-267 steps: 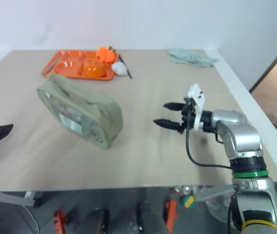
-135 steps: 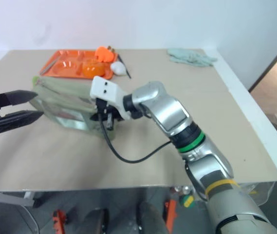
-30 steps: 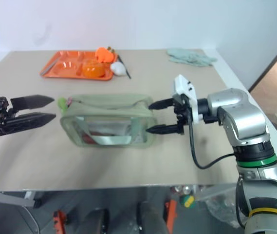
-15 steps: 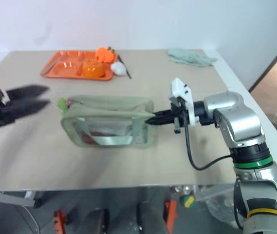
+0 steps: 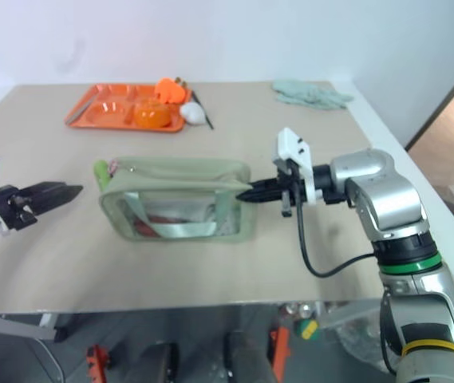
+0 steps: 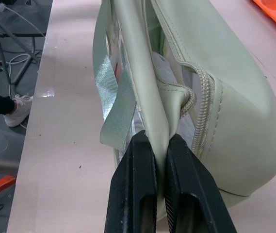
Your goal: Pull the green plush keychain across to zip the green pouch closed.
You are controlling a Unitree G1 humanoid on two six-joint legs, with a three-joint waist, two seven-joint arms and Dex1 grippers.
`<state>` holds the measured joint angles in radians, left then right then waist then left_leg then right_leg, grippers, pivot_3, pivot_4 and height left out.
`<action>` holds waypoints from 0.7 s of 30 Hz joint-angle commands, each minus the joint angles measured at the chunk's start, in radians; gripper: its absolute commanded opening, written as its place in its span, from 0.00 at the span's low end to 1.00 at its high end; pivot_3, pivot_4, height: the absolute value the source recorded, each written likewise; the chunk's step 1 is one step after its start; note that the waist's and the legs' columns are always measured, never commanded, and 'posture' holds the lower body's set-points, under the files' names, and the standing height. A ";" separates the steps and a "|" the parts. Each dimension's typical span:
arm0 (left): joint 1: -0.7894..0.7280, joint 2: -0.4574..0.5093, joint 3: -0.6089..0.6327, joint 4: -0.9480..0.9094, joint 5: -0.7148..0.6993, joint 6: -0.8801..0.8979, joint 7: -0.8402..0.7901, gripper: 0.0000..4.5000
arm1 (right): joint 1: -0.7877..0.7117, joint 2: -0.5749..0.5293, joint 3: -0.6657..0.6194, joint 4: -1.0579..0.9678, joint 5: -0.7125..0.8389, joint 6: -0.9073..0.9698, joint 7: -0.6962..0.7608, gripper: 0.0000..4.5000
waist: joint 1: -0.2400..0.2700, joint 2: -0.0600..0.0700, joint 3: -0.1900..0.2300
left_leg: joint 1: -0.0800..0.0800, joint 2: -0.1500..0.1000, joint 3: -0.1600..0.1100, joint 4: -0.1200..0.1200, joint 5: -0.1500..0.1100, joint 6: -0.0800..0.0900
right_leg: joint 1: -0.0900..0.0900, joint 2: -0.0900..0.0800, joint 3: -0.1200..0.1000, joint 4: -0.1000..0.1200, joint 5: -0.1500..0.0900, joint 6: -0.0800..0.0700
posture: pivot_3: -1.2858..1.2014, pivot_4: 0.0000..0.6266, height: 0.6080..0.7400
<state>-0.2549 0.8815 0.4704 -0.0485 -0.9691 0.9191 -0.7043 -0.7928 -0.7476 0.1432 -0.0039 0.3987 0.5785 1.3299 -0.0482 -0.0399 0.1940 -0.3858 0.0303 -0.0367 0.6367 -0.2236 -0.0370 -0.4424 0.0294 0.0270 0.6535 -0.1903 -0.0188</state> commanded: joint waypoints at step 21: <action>-0.177 -0.135 -0.119 0.094 0.089 0.015 0.013 0.54 | 0.023 -0.017 -0.022 -0.070 0.020 0.028 -0.037 0.00 | 0.000 0.000 0.000 | 0.000 0.000 0.003 0.001 0.000 0.000 | 0.000 0.000 0.004 0.000 0.002 0.002 | 0.52 0.24 1.00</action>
<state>-0.4123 0.7482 0.3479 0.0510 -0.8883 0.9414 -0.6886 -0.7631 -0.7604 0.1374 -0.0466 0.4091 0.6062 1.2989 -0.0485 -0.0404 0.1937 -0.3853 0.0299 -0.0333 0.6377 -0.2236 -0.0370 -0.4423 0.0297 0.0309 0.6539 -0.1887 -0.0163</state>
